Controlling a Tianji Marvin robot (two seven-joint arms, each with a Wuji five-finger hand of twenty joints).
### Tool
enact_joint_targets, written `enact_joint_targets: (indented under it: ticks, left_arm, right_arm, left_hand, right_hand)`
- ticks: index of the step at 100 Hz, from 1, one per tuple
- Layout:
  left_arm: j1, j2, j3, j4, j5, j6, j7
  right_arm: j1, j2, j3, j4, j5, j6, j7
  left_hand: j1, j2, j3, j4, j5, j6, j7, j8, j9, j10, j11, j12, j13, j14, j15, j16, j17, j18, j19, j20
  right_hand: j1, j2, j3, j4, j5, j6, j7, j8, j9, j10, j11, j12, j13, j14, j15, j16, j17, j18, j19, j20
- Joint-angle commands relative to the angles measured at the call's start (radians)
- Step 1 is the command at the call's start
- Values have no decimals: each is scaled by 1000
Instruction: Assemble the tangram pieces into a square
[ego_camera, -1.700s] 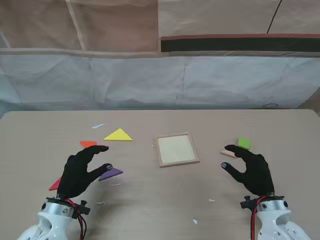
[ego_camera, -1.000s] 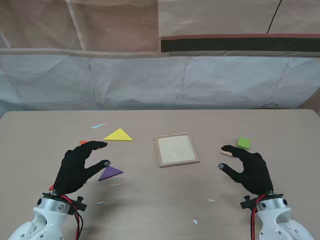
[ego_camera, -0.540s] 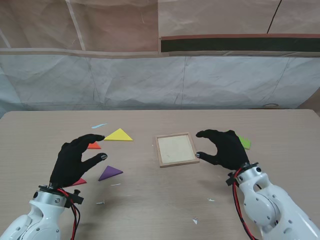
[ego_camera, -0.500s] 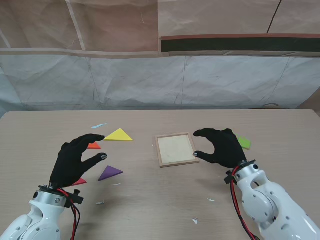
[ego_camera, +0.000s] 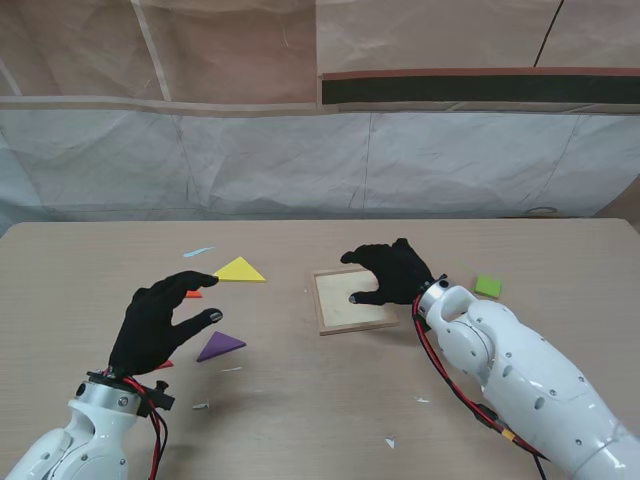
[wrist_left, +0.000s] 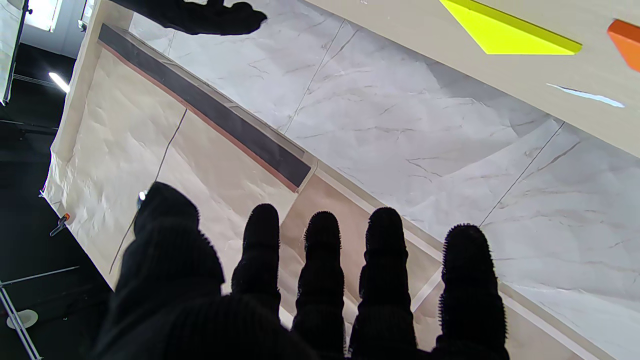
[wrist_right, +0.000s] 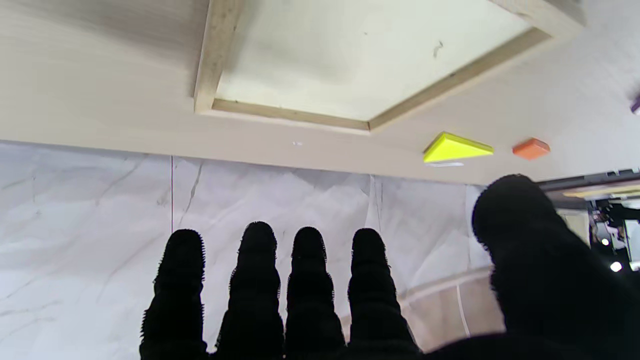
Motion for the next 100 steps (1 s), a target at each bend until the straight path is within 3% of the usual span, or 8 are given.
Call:
enact_joint_targets:
  ticks: [1, 24, 47, 77, 100]
  left_arm:
    - [-3, 0, 2, 0, -3, 7, -21]
    - [-11, 2, -1, 4, 3, 3, -27]
    - [-10, 2, -2, 5, 5, 0, -24]
    - [-6, 1, 4, 3, 1, 11, -24]
    - [-6, 1, 12, 3, -5, 23, -28]
  right_arm:
    - [37, -22, -21, 27, 16, 5, 16]
    - [200, -55, -212, 188, 90, 82, 5]
    - [284, -76, -325, 260, 132, 155, 32]
    - [348, -114, -439, 365, 185, 208, 18]
    - [376, -137, -492, 427, 217, 239, 17]
  left_hand:
    - [-6, 39, -18, 19, 17, 5, -10, -5, 6, 7, -24, -1, 21, 10, 11, 1, -16, 4, -3, 0]
    - [-4, 42, -19, 19, 19, 6, -9, -4, 7, 4, -24, -1, 22, 10, 12, 1, -16, 4, -3, 0]
    - [-2, 43, -20, 18, 21, 7, -8, -4, 9, 6, -24, -1, 24, 8, 13, 1, -16, 3, -3, 0]
    - [1, 44, -19, 18, 23, 6, -7, -4, 11, 6, -25, -1, 25, 10, 12, 1, -16, 3, -3, 0]
    - [5, 45, -20, 17, 27, 7, -7, -4, 11, 7, -26, -1, 25, 9, 11, 0, -16, 2, -4, 0]
  right_hand:
    - [-37, 25, 8, -15, -37, 22, -17, 5, -49, 15, -16, -21, -39, 13, -2, -7, -26, -71, -19, -28]
    - [-20, 21, 3, -12, -4, 48, 0, 32, -23, 16, 22, -5, -23, 16, 39, 5, -9, -66, 13, -21]
    - [-3, 8, 5, -10, 24, 74, 22, 53, -3, 19, 59, 12, -8, 20, 81, 15, 6, -62, 51, -18]
    - [32, -14, 8, -8, 64, 105, 78, 85, 43, 14, 165, 66, 43, 8, 193, 50, 47, -61, 123, -20]
    - [56, -25, 9, -5, 75, 124, 90, 90, 52, 15, 186, 77, 55, 6, 225, 59, 61, -61, 145, -20]
